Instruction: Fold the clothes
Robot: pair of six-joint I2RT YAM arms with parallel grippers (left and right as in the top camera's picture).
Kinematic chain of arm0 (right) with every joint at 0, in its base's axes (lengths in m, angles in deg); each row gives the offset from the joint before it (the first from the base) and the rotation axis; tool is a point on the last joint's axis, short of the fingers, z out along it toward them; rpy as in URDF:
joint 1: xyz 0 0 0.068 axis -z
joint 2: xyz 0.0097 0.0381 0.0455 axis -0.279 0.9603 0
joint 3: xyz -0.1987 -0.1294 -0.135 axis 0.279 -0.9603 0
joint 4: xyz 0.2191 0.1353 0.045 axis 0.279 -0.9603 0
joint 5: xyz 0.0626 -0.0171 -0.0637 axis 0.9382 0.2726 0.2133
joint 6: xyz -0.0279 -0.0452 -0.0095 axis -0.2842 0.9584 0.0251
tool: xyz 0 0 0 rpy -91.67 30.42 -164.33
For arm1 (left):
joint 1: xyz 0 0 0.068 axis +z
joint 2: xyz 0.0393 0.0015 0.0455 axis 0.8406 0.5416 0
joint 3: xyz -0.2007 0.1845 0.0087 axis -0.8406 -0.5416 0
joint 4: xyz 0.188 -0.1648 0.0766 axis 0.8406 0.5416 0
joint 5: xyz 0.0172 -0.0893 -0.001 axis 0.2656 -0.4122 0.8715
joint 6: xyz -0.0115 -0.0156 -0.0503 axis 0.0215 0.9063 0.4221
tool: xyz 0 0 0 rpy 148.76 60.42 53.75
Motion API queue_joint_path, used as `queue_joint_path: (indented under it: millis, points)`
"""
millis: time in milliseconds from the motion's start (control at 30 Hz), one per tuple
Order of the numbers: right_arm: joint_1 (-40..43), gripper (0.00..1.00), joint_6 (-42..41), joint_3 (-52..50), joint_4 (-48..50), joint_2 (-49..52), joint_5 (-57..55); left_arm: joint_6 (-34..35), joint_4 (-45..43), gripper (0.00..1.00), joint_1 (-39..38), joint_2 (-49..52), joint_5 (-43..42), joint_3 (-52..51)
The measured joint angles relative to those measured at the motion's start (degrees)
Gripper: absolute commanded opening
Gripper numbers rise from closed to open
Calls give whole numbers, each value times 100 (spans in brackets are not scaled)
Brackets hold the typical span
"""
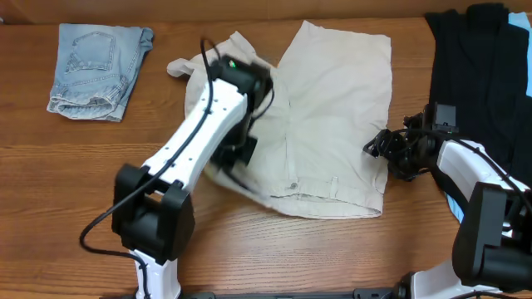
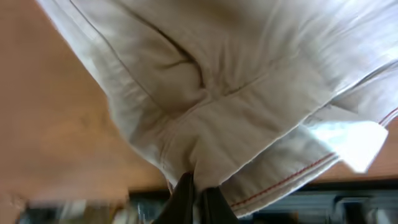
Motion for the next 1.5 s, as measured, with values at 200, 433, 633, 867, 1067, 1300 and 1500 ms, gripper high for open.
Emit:
queue_joint_path:
  millis: [200,433,633,867,1067,1300,1500]
  points:
    - [0,79,2,0,7,0,17,299,-13,4,0,2,-144,-1628]
    - [0,85,2,0,48,0,28,468,44,100,0,2,-170,-2085]
    - [0,81,61,0,61,0,136,638,52,100,0,2,90,-1971]
    - [-26,74,155,0,-603,0,22,721,-219,100,0,2,656,79]
    - [-426,72,142,9,-1075,-26,-286,531,-1869,100,157,0,1071,1497]
    - [-1379,69,-531,13,-1537,-105,-1233,-553,-3521,100,378,11,831,1561]
    - [-1982,28,-1270,11,-1781,-146,-2076,-1235,-4264,91,374,210,614,1561]
